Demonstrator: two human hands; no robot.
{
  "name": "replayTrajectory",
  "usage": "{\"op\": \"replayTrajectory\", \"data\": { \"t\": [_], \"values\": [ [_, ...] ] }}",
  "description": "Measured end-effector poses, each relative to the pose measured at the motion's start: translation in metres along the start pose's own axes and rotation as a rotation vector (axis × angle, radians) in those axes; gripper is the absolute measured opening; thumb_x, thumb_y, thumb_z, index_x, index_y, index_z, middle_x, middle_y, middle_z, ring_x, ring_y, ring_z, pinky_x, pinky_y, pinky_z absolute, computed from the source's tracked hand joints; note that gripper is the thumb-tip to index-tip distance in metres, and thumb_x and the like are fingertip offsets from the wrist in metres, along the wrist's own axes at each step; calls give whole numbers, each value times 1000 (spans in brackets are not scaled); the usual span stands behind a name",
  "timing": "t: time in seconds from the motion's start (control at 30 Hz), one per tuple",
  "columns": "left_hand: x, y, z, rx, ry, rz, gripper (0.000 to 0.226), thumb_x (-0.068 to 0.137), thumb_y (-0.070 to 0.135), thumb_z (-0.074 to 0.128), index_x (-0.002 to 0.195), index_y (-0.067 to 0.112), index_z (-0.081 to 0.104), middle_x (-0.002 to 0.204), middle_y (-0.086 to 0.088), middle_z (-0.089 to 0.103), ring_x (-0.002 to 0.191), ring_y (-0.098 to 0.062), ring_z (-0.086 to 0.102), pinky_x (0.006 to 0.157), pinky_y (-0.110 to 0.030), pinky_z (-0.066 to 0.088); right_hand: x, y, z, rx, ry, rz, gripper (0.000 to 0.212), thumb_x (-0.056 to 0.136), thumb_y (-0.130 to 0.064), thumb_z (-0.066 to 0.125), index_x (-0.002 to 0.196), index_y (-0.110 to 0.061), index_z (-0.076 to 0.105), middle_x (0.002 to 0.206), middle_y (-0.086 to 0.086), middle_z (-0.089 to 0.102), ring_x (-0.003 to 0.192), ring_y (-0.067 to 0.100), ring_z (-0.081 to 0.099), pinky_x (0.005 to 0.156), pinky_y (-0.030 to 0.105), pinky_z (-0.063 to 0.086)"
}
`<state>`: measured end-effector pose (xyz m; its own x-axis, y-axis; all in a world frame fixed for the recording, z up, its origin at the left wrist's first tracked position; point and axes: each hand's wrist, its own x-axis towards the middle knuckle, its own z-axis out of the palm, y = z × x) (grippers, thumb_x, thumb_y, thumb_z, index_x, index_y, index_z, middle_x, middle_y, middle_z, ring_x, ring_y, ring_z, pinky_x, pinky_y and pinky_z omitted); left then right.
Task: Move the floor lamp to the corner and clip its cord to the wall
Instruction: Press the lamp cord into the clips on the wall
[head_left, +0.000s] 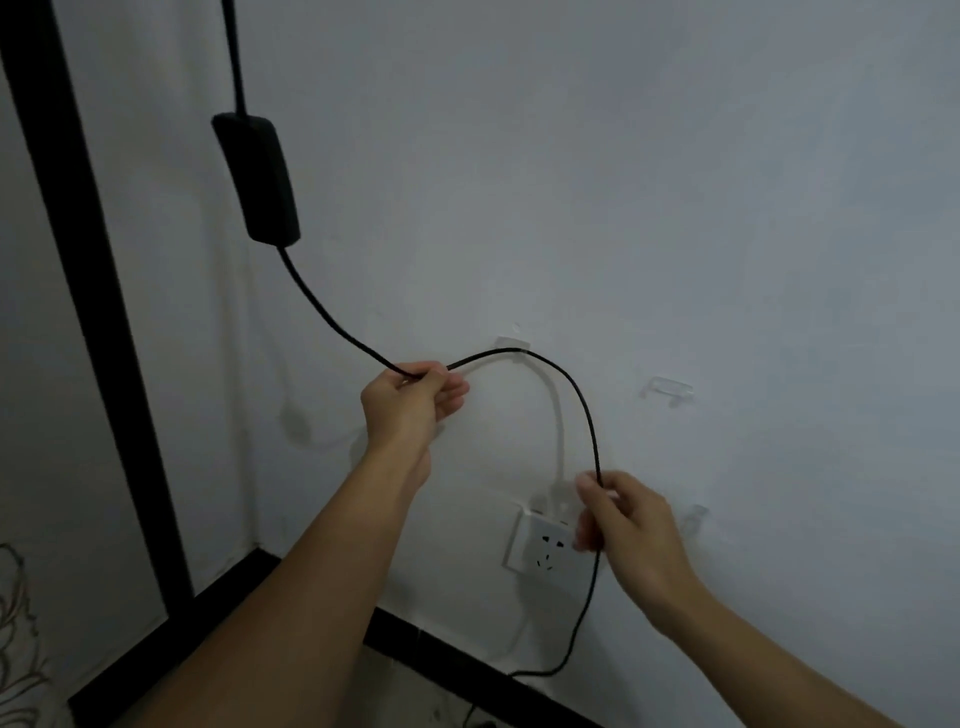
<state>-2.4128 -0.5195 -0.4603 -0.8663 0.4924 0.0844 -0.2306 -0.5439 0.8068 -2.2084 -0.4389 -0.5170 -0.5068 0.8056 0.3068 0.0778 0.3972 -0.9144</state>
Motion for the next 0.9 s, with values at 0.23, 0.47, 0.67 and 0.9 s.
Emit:
{"op": "replayTrajectory", "data": {
  "t": [0.23, 0.47, 0.67, 0.9],
  "values": [
    [-11, -11, 15, 63, -16, -47, 18, 83, 7, 69, 98, 7, 60, 71, -13, 67, 56, -18, 67, 53, -25, 59, -15, 11, -37, -35, 206, -12, 29, 99, -23, 49, 81, -16, 70, 52, -8, 48, 50, 7, 44, 49, 22, 38],
    [-43, -25, 54, 649, -179, 428, 12, 87, 5, 59, 91, 12, 68, 84, -6, 66, 70, -18, 62, 66, -28, 55, -9, -3, -51, -84, 190, -47, 12, 93, -22, 59, 88, -30, 67, 57, 5, 60, 51, 10, 50, 46, 19, 40],
    [-61, -45, 79, 1028, -463, 778, 28, 92, 14, 51, 115, 21, 65, 102, -4, 54, 84, -21, 58, 77, -36, 52, -3, -18, -66, -133, 218, -140, 13, 90, -23, 64, 80, -25, 72, 61, -4, 67, 52, 5, 53, 54, 26, 46],
    [-58, -58, 88, 936, -394, 715, 16, 87, 17, 63, 100, 13, 72, 93, -8, 63, 80, -22, 62, 77, -38, 55, 14, -44, -87, -244, 334, -200, 16, 86, -25, 68, 71, -28, 69, 51, -14, 63, 53, 1, 59, 57, 23, 45]
  ]
}}
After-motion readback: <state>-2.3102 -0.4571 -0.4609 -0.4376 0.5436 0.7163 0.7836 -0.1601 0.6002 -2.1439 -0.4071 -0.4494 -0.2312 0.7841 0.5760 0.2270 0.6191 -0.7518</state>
